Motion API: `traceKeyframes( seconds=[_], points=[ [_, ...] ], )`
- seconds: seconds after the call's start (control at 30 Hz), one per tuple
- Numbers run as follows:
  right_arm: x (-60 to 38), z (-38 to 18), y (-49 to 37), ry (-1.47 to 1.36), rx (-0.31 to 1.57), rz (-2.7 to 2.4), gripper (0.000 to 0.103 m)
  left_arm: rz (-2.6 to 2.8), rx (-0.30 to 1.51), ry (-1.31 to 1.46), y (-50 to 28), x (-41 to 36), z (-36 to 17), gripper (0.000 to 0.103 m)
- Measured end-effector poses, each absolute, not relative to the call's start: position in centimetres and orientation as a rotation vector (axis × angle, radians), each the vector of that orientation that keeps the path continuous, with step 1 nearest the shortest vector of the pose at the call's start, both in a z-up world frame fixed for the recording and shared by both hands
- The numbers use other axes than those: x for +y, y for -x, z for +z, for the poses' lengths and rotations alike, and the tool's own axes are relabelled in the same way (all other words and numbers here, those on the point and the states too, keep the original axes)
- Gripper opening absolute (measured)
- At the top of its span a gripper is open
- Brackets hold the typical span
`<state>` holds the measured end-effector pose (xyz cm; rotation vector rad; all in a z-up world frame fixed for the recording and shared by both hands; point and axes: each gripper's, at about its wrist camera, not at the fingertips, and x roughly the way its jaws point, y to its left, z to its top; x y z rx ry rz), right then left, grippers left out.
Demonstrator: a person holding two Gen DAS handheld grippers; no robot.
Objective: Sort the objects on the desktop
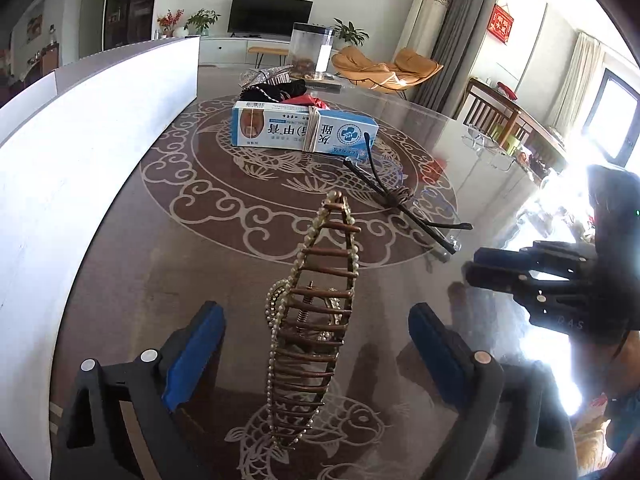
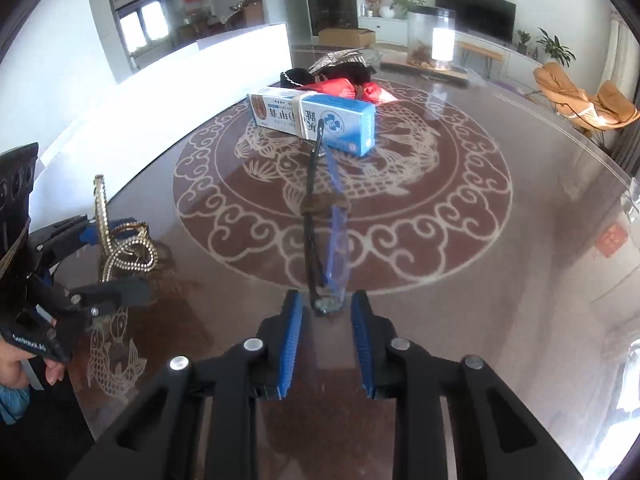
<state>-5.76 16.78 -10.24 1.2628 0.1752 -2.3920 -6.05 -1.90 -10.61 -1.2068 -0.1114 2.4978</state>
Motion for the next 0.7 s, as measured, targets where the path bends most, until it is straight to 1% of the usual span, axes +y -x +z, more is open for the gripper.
traceKeyframes(
  seconds=[0.07, 0.1, 0.13, 0.17, 0.3, 0.4, 0.43, 0.47, 0.5, 0.53, 0.57, 0.6, 0.7],
  points=[
    [17.2, -10.3, 3.5, -1.252, 0.173, -2.422, 0.028, 2.493, -0.114, 1.211, 6.1, -1.9, -10.6, 0.096],
    [17.3, -10.2, 3.1, -1.252, 0.187, -2.430, 0.033, 2.492, -0.096, 1.221, 6.2, -1.6, -10.6, 0.097],
    [17.2, -10.2, 3.3, -1.255, 0.202, -2.427, 0.041, 2.493, -0.066, 1.239, 6.3, -1.2, -10.7, 0.100],
    [17.0, -10.2, 3.9, -1.268, 0.212, -2.423, 0.043, 2.490, -0.030, 1.265, 6.4, -0.7, -10.7, 0.103],
    [15.8, -9.7, 8.6, -1.332, 0.189, -2.380, 0.047, 2.511, 0.149, 1.376, 6.9, 1.3, -11.1, 0.103],
    [13.8, -9.8, 12.7, -1.374, 0.207, -2.312, 0.048, 2.520, 0.200, 1.419, 7.1, 1.9, -11.2, 0.103],
    [13.1, -9.9, 13.6, -1.376, 0.223, -2.291, 0.048, 2.526, 0.182, 1.413, 7.1, 1.7, -11.1, 0.096],
    [12.3, -9.9, 14.3, -1.368, 0.256, -2.282, 0.048, 2.543, 0.160, 1.389, 7.0, 1.3, -10.7, 0.086],
    [11.8, -9.9, 14.7, -1.363, 0.288, -2.278, 0.047, 2.556, 0.142, 1.375, 7.0, 0.7, -10.4, 0.061],
    [11.4, -9.9, 14.8, -1.365, 0.315, -2.280, 0.033, 2.554, 0.116, 1.376, 7.2, 0.1, -10.2, 0.038],
    [11.2, -10.0, 14.8, -1.373, 0.314, -2.270, 0.029, 2.528, 0.064, 1.384, 7.4, -0.6, -10.0, 0.038],
    [11.3, -9.9, 14.5, -1.382, 0.296, -2.259, 0.029, 2.511, 0.020, 1.381, 7.3, -1.3, -10.0, 0.038],
    [12.3, -9.3, 12.5, -1.392, 0.241, -2.259, 0.029, 2.503, -0.009, 1.353, 6.4, -2.4, -9.7, 0.038]
  ],
)
